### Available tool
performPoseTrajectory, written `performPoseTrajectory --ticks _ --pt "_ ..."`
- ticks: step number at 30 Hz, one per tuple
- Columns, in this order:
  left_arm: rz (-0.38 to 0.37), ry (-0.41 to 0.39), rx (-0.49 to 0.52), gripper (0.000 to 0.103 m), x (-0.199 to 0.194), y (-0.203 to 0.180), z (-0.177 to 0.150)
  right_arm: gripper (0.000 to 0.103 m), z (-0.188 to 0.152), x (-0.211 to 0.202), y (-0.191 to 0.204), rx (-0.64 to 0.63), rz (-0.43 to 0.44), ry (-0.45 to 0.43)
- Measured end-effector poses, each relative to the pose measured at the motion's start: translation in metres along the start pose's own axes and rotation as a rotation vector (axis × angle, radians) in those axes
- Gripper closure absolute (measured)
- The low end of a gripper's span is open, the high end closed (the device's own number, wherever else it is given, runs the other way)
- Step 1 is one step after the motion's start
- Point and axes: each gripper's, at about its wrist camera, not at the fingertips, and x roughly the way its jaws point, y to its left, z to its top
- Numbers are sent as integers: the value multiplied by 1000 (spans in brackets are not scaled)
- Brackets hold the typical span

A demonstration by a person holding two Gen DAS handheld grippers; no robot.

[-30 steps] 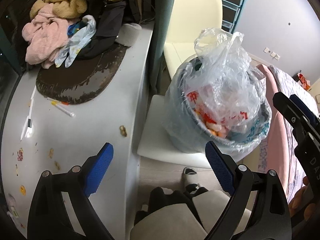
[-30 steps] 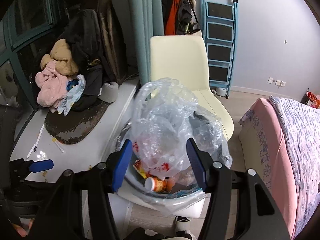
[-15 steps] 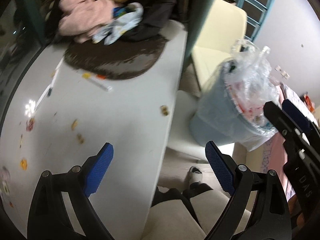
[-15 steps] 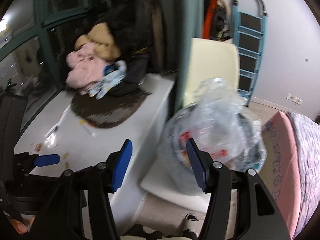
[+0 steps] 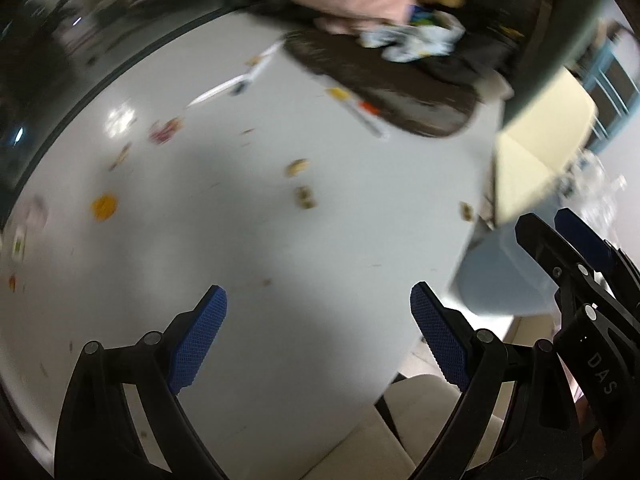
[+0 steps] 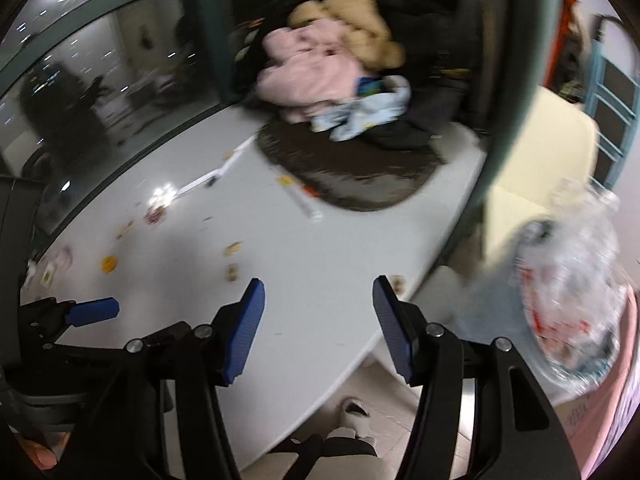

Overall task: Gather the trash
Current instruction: 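Move both open grippers back over the table, then lower the right gripper onto the red-and-white string and close it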

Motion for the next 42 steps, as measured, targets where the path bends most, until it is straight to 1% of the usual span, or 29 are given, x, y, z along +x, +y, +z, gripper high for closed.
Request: performPoseTrajectory --ticks 4,7,8,10,12,15,19,21,23,27,32,34,37,40,42 --pt "58 4 -114 13 1 39 -3 49 13 20 33 -92 87 16" --pt "116 12 -208 13 0 69 -3 49 27 40 60 -162 167 47" --pt "136 11 -260 13 -2 82 -2 49 33 47 72 -194 197 61" --pt "158 -2 -322 13 -6 98 0 49 40 54 88 -256 247 67" --pt "178 -21 -408 13 -9 114 2 49 48 62 104 -321 291 67" --pt "199 -46 -523 13 -13 130 1 49 59 75 121 -373 352 90" --pt "260 -69 -641 13 -17 141 -2 49 64 93 139 -452 434 128" --pt "284 -83 -678 13 -18 145 -5 49 66 100 144 -471 463 141" --pt "318 -90 -693 13 -17 146 -5 49 69 107 149 -485 494 160" --pt "375 -93 -681 13 -12 148 2 49 75 119 157 -491 527 182" --pt "417 -123 -659 13 -11 154 13 49 83 134 168 -499 546 203" --pt "406 -128 -659 13 -6 163 20 49 88 139 173 -501 551 205" --pt "343 -124 -693 13 5 180 29 49 97 149 178 -493 560 210" --pt "298 -145 -710 13 13 196 36 49 107 166 190 -471 571 247" --pt "256 -160 -749 13 22 208 37 49 109 174 195 -474 571 255"
